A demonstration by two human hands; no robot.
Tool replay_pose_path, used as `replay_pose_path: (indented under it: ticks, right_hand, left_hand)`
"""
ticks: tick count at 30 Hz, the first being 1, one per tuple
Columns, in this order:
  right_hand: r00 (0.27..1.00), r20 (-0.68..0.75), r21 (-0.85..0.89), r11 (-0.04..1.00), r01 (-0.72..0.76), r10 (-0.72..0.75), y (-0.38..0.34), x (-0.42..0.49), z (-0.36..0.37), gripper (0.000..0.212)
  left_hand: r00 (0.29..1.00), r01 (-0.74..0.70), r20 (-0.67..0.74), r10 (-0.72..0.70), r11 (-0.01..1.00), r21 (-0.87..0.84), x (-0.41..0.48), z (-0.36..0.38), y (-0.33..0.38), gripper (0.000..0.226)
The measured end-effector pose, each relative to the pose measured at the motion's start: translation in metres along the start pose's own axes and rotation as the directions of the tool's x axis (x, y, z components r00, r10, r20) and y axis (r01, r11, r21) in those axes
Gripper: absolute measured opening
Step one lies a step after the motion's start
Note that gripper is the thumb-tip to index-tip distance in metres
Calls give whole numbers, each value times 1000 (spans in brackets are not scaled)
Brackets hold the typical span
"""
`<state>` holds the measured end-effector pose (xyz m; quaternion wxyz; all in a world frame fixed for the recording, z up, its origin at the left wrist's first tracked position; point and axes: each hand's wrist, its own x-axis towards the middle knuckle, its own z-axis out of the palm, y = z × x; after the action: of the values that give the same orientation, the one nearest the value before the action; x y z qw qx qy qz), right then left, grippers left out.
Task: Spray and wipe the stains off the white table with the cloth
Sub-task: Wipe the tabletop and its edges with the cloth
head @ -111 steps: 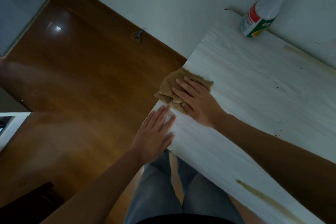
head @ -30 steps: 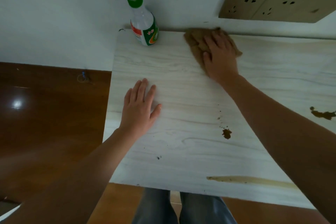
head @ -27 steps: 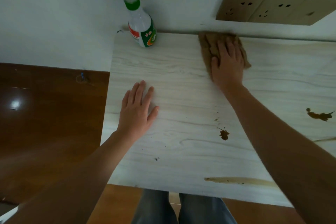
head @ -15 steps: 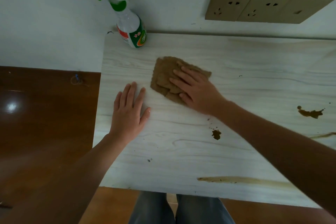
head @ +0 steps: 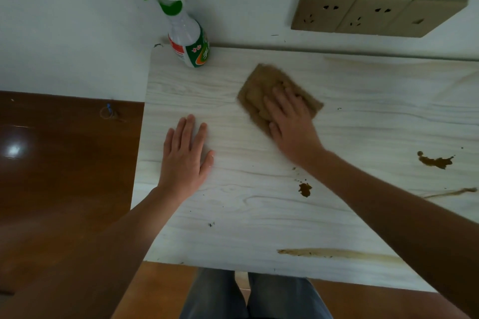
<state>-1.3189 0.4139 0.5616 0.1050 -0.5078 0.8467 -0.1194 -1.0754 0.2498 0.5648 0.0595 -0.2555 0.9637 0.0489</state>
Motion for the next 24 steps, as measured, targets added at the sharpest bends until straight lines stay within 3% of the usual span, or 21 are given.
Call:
replay_pose_path:
  ticks: [2, 4, 6, 8, 11, 14, 16, 19, 24]
  right_hand:
    - [973, 86, 1, 977, 213, -213, -7, -30, 4, 57]
    - [903, 191, -25, 918, 397, -385, 2, -41, 0, 57]
    - [865, 226, -62, 879, 472, -448, 22, -25, -7, 56]
    - [915, 162, -85, 919, 386, -369, 43, 4, -14, 57]
    - [996, 63, -41, 997, 62, -59, 57, 41, -24, 58]
    - [975, -29, 46, 974, -221, 222, 34, 52, -17, 55]
    - [945, -64, 90, 945, -313, 319, 6, 45, -8, 55]
    - [958, -54, 96, 956, -277, 283, -34, 15, 9, 56]
    - [993, 94, 28, 998, 63, -65, -86, -73, 26, 58]
  left_hand:
    - [1000, -5, -3, 5, 1000, 7, 0, 0, 0, 69]
    - [1000, -7, -2, 7, 1000, 10, 0, 1, -1, 68]
    - [1000, -9, 1, 9, 1000, 8, 0, 1, -2, 68]
    - [1000, -4, -2, 4, 1000, -2, 0, 1, -2, 68]
    - [1000, 10, 0, -10, 1000, -20, 0, 1, 0, 67]
    - [1000, 16, 8, -15, 999, -34, -1, 1, 1, 68]
    - [1000, 11, 12, -10, 999, -41, -2, 0, 1, 68]
    - [1000, 17, 27, -15, 996, -89, -1, -3, 0, 67]
    - [1000, -6, 18, 8, 991, -133, -11, -13, -10, 59]
